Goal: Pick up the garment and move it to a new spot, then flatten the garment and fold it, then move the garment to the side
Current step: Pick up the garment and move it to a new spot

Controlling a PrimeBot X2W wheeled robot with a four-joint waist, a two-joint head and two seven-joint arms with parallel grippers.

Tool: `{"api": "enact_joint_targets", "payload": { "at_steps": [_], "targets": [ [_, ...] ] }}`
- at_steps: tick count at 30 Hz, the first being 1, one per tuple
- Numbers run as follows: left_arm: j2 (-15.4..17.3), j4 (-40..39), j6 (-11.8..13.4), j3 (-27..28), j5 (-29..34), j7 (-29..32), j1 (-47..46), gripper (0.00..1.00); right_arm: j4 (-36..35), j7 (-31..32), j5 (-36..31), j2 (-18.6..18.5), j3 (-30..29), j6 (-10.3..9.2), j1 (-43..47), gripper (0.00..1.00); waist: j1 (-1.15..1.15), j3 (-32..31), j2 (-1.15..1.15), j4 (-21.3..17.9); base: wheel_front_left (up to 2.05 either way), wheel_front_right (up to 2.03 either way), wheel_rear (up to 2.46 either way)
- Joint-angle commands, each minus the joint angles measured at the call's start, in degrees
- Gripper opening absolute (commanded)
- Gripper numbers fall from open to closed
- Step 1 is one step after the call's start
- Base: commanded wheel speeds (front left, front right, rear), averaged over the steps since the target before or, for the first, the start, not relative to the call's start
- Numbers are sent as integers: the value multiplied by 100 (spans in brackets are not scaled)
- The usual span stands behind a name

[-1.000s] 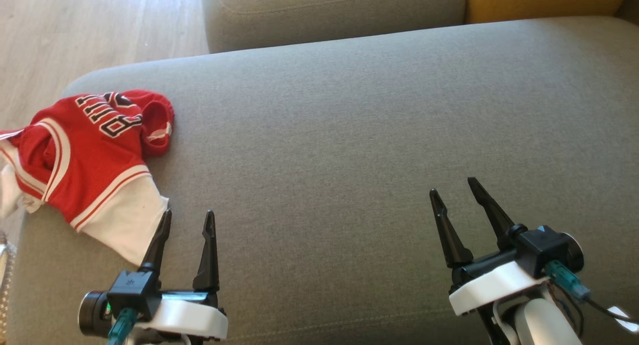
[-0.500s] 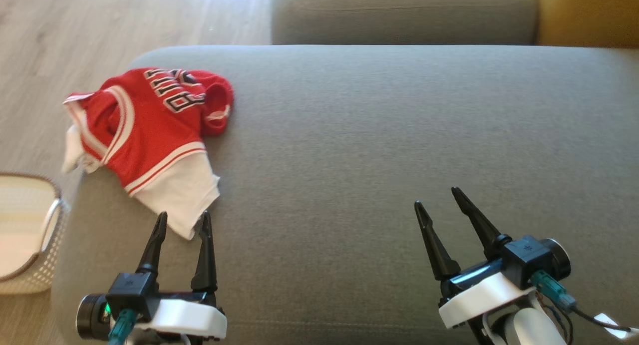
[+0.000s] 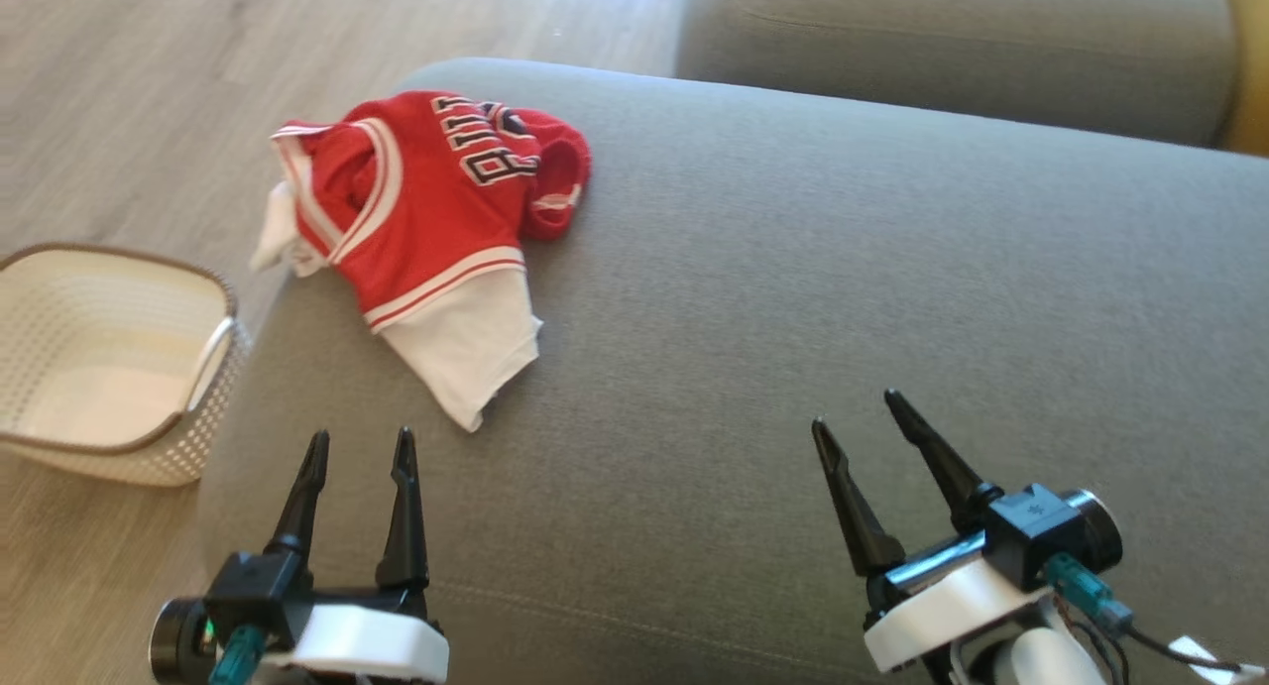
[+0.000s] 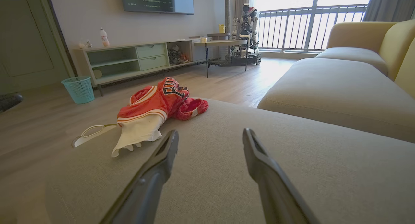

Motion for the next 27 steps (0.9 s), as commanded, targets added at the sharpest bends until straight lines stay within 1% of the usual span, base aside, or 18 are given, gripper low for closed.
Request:
{"api": "enact_joint_targets", "payload": {
  "at_steps": [1, 7, 11, 13, 18, 19, 21, 23, 27],
  "targets": [
    [-31, -207, 32, 202, 33, -69, -113, 100, -191, -54, -47, -55, 151, -1, -73, 100, 0, -41, 0, 132, 0, 0, 0],
    [-31, -188, -37, 326, 68, -69, -44, 100, -200, -54, -54, -55, 243, -1, -71, 100, 0, -54, 0, 354, 0, 0, 0],
    [-31, -264, -45, 388, 113, -69, -96, 100, -221, -54, -94, -55, 258, -1, -93, 100, 0, 27, 0, 380, 0, 0, 0],
    [-31, -319, -119, 476, 195, -69, -281, 100, -212, -54, -140, -55, 279, -1, -114, 100, 0, 108, 0, 356, 0, 0, 0],
    [70, -601, -350, 893, 319, -69, -1044, 100, -182, -54, -305, -55, 292, -1, -246, 100, 0, 473, 0, 163, 0, 0, 0],
    [140, -716, -436, 1059, 325, -69, -1418, 100, -182, -54, -378, -55, 255, -1, -305, 100, 0, 655, 0, 79, 0, 0, 0],
    [249, -723, -538, 1215, 326, -69, -1830, 100, -187, -54, -473, -55, 219, -1, -362, 100, 0, 863, 0, -4, 0, 0, 0],
    [401, -617, -667, 1343, 329, -69, -2273, 100, -192, -54, -578, -55, 186, -1, -432, 100, 0, 1097, 0, -92, 0, 0, 0],
    [708, 34, -873, 1558, 204, -69, -3180, 100, -230, -54, -787, -55, 80, -1, -647, 100, 0, 1601, 0, -280, 0, 0, 0]
  ]
}}
